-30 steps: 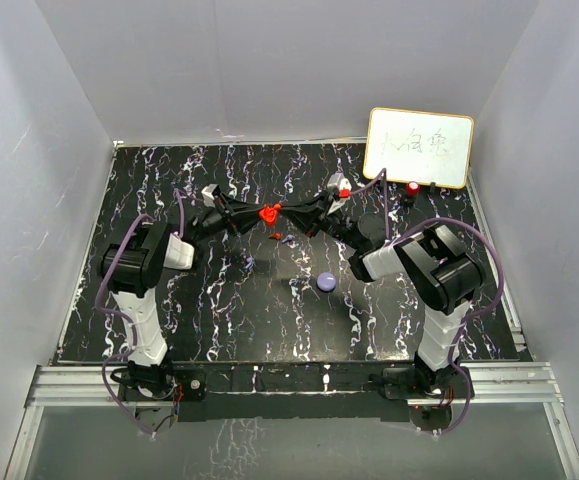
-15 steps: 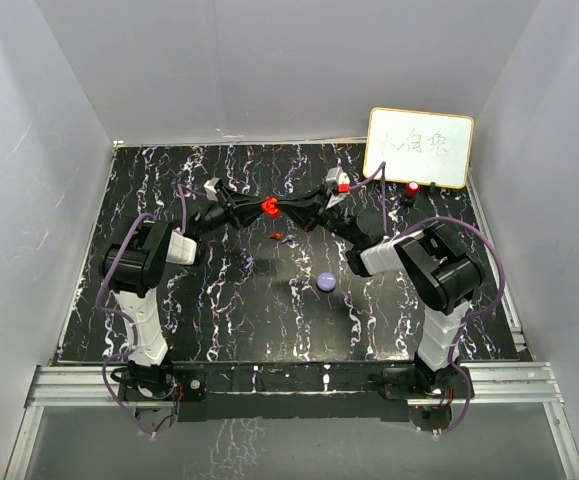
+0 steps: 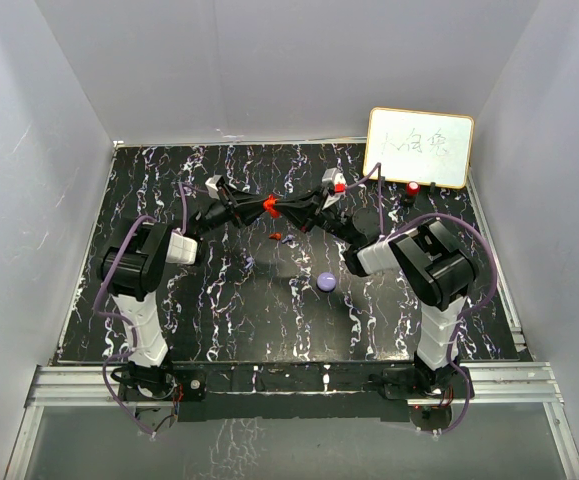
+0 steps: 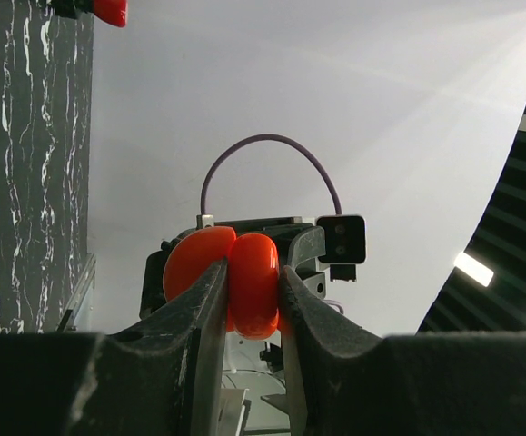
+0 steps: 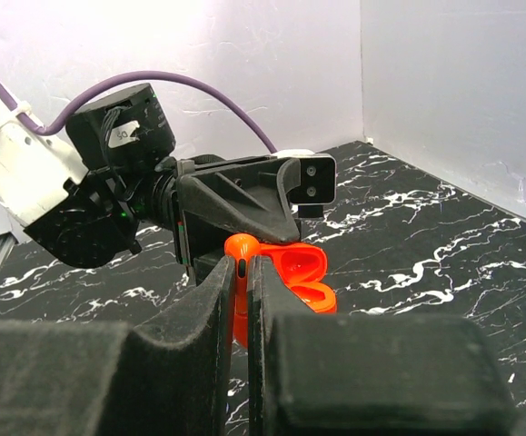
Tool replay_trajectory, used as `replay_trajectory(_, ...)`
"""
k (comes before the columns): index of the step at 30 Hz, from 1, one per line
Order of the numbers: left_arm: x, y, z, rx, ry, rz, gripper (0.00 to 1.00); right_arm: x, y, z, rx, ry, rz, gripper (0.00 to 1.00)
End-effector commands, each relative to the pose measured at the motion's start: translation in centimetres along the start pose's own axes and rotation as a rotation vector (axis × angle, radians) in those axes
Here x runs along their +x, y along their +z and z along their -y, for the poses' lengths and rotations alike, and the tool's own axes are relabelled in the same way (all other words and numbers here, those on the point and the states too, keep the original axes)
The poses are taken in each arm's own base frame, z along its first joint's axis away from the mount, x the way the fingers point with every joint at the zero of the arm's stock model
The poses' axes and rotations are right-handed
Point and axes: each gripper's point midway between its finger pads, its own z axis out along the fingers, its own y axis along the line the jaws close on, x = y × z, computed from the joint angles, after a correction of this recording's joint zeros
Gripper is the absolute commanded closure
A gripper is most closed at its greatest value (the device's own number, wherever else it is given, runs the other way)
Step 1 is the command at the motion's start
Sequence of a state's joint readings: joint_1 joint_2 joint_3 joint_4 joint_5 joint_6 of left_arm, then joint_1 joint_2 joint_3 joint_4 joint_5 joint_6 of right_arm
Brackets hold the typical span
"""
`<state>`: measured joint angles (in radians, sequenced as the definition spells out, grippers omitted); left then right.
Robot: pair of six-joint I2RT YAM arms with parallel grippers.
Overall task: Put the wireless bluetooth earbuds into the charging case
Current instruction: Place the earbud in the charging case.
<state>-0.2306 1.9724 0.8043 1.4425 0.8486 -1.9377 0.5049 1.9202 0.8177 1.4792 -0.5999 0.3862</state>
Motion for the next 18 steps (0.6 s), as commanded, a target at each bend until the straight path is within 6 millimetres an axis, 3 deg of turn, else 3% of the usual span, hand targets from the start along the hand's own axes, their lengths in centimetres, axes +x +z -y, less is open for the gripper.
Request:
replay_trajectory(1, 4.76, -1.16, 7.74, 0.267, 0.292, -0.111, 1.00, -7.81, 0.85, -2.62, -0.112, -0.212, 0.293, 1.00)
replay_trajectory(18, 5.41, -1.38, 8.28, 0.276, 0.300, -0.115, 1.00, -7.81, 0.71, -2.27, -0.088, -0.219, 0.297, 1.00)
